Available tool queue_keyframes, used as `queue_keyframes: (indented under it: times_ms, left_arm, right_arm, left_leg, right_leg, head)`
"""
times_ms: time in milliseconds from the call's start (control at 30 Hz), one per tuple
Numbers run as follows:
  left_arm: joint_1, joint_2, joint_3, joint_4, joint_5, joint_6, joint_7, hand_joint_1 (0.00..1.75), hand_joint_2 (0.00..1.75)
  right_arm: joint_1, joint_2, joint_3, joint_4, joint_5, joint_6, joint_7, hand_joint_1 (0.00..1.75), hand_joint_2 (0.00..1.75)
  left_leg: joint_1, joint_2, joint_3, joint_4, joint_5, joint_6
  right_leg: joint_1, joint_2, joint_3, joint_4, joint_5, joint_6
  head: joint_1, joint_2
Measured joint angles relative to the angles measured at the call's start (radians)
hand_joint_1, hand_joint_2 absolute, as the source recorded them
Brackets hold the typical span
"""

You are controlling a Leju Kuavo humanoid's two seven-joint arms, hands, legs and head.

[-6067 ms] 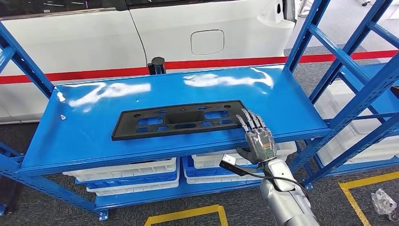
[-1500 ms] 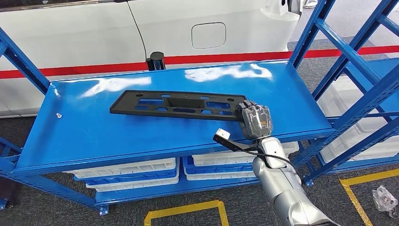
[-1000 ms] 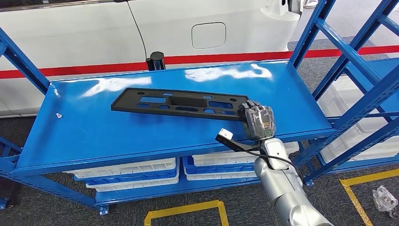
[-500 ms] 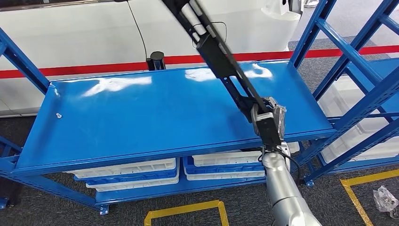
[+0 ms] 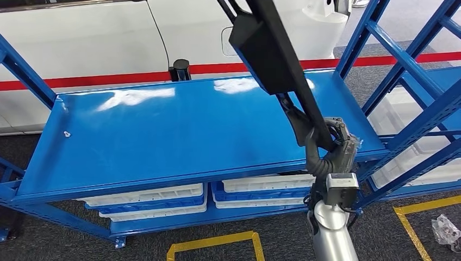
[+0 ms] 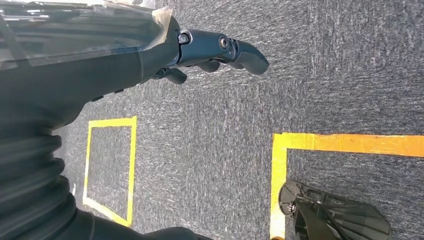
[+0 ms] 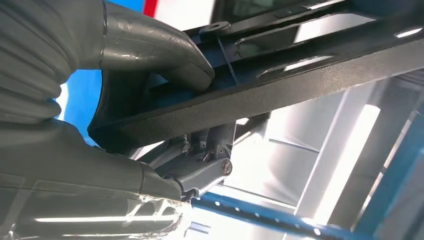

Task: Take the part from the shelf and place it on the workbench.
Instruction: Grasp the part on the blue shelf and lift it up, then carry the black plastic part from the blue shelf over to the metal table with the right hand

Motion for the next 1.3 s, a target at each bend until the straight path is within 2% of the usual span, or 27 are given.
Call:
queue_keyframes:
  times_ms: [167, 333, 467, 567, 633, 733, 767, 800, 833, 900, 933, 967, 1000, 1033, 1067, 1100, 1133, 1167, 1233, 1267, 1300]
  left_arm:
    - [0.0, -0.001, 0.005, 0.0, 0.005, 0.0, -0.003, 0.0, 1.75]
    - [0.0, -0.001, 0.014, 0.0, 0.018, -0.001, -0.02, 0.0, 1.75]
    - [0.001, -0.001, 0.018, 0.0, 0.019, -0.005, -0.026, 0.0, 1.75]
    - [0.001, -0.001, 0.019, 0.0, 0.019, -0.01, -0.025, 0.0, 1.75]
    - [0.001, -0.001, 0.019, 0.0, 0.019, -0.012, -0.025, 0.0, 1.75]
    - [0.001, -0.003, 0.019, 0.0, 0.019, -0.014, -0.024, 0.0, 1.75]
    - [0.001, -0.004, 0.019, 0.0, 0.019, -0.015, -0.024, 0.0, 1.75]
    - [0.002, -0.004, 0.019, 0.0, 0.019, -0.017, -0.024, 0.0, 1.75]
    - [0.002, -0.004, 0.02, 0.0, 0.019, -0.02, -0.023, 0.0, 1.75]
    - [0.002, -0.004, 0.02, 0.0, 0.02, -0.024, -0.023, 0.0, 1.75]
    - [0.001, -0.004, 0.021, 0.0, 0.02, -0.026, -0.023, 0.0, 1.75]
    - [0.001, -0.004, 0.021, 0.0, 0.02, -0.027, -0.023, 0.0, 1.75]
    - [0.001, -0.003, 0.021, 0.001, 0.02, -0.029, -0.023, 0.0, 1.75]
    - [0.001, -0.003, 0.021, 0.001, 0.02, -0.03, -0.023, 0.0, 1.75]
    - [0.002, -0.003, 0.021, 0.001, 0.02, -0.031, -0.023, 0.0, 1.75]
    - [0.002, -0.003, 0.021, 0.001, 0.019, -0.031, -0.023, 0.0, 1.75]
    - [0.003, -0.003, 0.021, 0.001, 0.019, -0.031, -0.022, 0.0, 1.75]
    - [0.003, -0.003, 0.021, 0.001, 0.019, -0.031, -0.022, 0.0, 1.75]
    - [0.003, -0.003, 0.021, 0.001, 0.019, -0.03, -0.021, 0.0, 1.75]
    - [0.003, -0.003, 0.021, 0.001, 0.019, -0.03, -0.021, 0.0, 1.75]
    - [0.003, -0.003, 0.021, 0.001, 0.019, -0.03, -0.021, 0.0, 1.75]
  right_arm:
    - [0.034, -0.003, 0.015, -0.074, 0.004, -0.019, -0.003, 1.75, 1.75]
    - [0.074, -0.01, 0.037, -0.126, 0.018, -0.076, -0.021, 1.75, 1.75]
    - [0.101, -0.02, 0.051, -0.149, 0.014, -0.118, -0.031, 1.75, 1.75]
    - [0.113, -0.025, 0.057, -0.161, 0.008, -0.146, -0.038, 1.75, 1.75]
    - [0.12, -0.03, 0.058, -0.171, 0.003, -0.166, -0.044, 1.75, 1.75]
    - [0.135, -0.038, 0.057, -0.184, -0.006, -0.194, -0.052, 1.75, 1.75]
    - [0.142, -0.041, 0.057, -0.188, -0.008, -0.201, -0.054, 1.75, 1.75]
    - [0.149, -0.044, 0.057, -0.192, -0.01, -0.206, -0.055, 1.75, 1.75]
    - [0.154, -0.046, 0.057, -0.196, -0.012, -0.211, -0.055, 1.75, 1.75]
    - [0.158, -0.05, 0.056, -0.205, -0.016, -0.218, -0.056, 1.75, 1.75]
    - [0.159, -0.051, 0.056, -0.21, -0.017, -0.221, -0.056, 1.75, 1.75]
    - [0.162, -0.053, 0.055, -0.216, -0.018, -0.225, -0.056, 1.75, 1.75]
    - [0.165, -0.054, 0.054, -0.221, -0.019, -0.229, -0.056, 1.75, 1.75]
    - [0.17, -0.055, 0.052, -0.225, -0.02, -0.233, -0.056, 1.75, 1.75]
    - [0.173, -0.056, 0.051, -0.229, -0.021, -0.236, -0.056, 1.75, 1.75]
    - [0.176, -0.056, 0.05, -0.232, -0.022, -0.237, -0.056, 1.75, 1.75]
    - [0.178, -0.055, 0.05, -0.235, -0.022, -0.238, -0.056, 1.75, 1.75]
    - [0.18, -0.055, 0.049, -0.238, -0.024, -0.239, -0.056, 1.75, 1.75]
    - [0.186, -0.055, 0.047, -0.242, -0.025, -0.239, -0.056, 1.75, 1.75]
    - [0.19, -0.055, 0.046, -0.243, -0.026, -0.239, -0.056, 1.75, 1.75]
    - [0.192, -0.055, 0.045, -0.243, -0.026, -0.239, -0.056, 1.75, 1.75]
  left_leg:
    - [-0.002, 0.0, 0.0, 0.0, -0.001, 0.001]
    - [-0.006, -0.001, 0.002, 0.001, -0.005, 0.006]
    - [-0.013, -0.001, 0.005, 0.003, -0.01, 0.015]
    - [-0.015, 0.001, 0.013, -0.004, -0.005, 0.027]
    - [-0.009, 0.004, 0.021, -0.014, 0.002, 0.036]
    - [-0.006, 0.006, 0.024, -0.018, 0.005, 0.04]
    - [-0.005, 0.005, 0.023, -0.018, 0.005, 0.039]
    - [-0.004, 0.005, 0.022, -0.017, 0.006, 0.038]
    - [-0.002, 0.005, 0.022, -0.017, 0.007, 0.036]
    - [0.002, 0.004, 0.02, -0.013, 0.009, 0.026]
    - [0.003, 0.003, 0.018, -0.011, 0.01, 0.019]
    - [0.002, 0.002, 0.016, -0.007, 0.011, 0.012]
    - [0.001, 0.0, 0.014, -0.005, 0.012, 0.005]
    - [0.001, -0.001, 0.014, -0.004, 0.015, -0.001]
    - [0.003, -0.002, 0.012, -0.002, 0.015, -0.008]
    - [0.006, -0.003, 0.007, 0.004, 0.006, -0.013]
    - [0.009, -0.003, -0.003, 0.025, -0.018, -0.019]
    - [0.011, -0.003, -0.02, 0.07, -0.057, -0.024]
    - [0.012, -0.003, -0.064, 0.204, -0.146, -0.032]
    - [0.012, -0.003, -0.078, 0.26, -0.172, -0.034]
    - [0.013, -0.003, -0.076, 0.282, -0.178, -0.034]
  right_leg:
    - [-0.002, 0.0, 0.0, -0.001, 0.0, 0.0]
    - [-0.008, 0.0, 0.002, -0.001, -0.002, 0.004]
    - [-0.015, 0.0, 0.006, -0.001, -0.005, 0.01]
    - [-0.019, 0.0, 0.01, 0.0, -0.007, 0.018]
    - [-0.019, 0.0, -0.004, 0.041, -0.037, 0.016]
    - [-0.019, 0.0, -0.077, 0.223, -0.125, 0.008]
    - [-0.02, 0.0, -0.094, 0.269, -0.14, 0.011]
    - [-0.021, 0.0, -0.094, 0.278, -0.139, 0.019]
    - [-0.024, 0.0, -0.073, 0.248, -0.123, 0.028]
    - [-0.03, -0.002, 0.009, 0.107, -0.078, 0.047]
    - [-0.029, 0.0, 0.042, 0.053, -0.059, 0.049]
    - [-0.028, 0.002, 0.06, 0.017, -0.051, 0.045]
    - [-0.025, 0.005, 0.064, 0.007, -0.048, 0.037]
    - [-0.022, 0.008, 0.059, 0.011, -0.045, 0.027]
    - [-0.026, 0.008, 0.055, 0.008, -0.044, 0.016]
    - [-0.028, 0.009, 0.053, 0.009, -0.04, 0.006]
    - [-0.03, 0.008, 0.049, 0.008, -0.034, -0.004]
    - [-0.031, 0.007, 0.044, 0.007, -0.027, -0.014]
    - [-0.026, 0.005, 0.03, 0.008, -0.016, -0.027]
    - [-0.024, 0.004, 0.023, 0.008, -0.012, -0.029]
    - [-0.021, 0.003, 0.017, 0.008, -0.007, -0.029]
  head:
    - [0.0, 0.0]
    - [0.0, 0.0]
    - [0.0, 0.0]
    - [0.0, 0.0]
    - [0.001, 0.0]
    - [0.004, 0.0]
    - [0.004, 0.0]
    - [0.004, 0.0]
    - [0.004, 0.0]
    - [0.004, 0.0]
    - [0.004, 0.0]
    - [0.004, 0.0]
    - [0.003, 0.0]
    - [0.002, 0.0]
    - [0.001, 0.0]
    - [-0.001, 0.0]
    - [-0.002, 0.0]
    - [-0.003, 0.0]
    - [-0.004, 0.0]
    - [-0.004, 0.0]
    - [-0.004, 0.0]
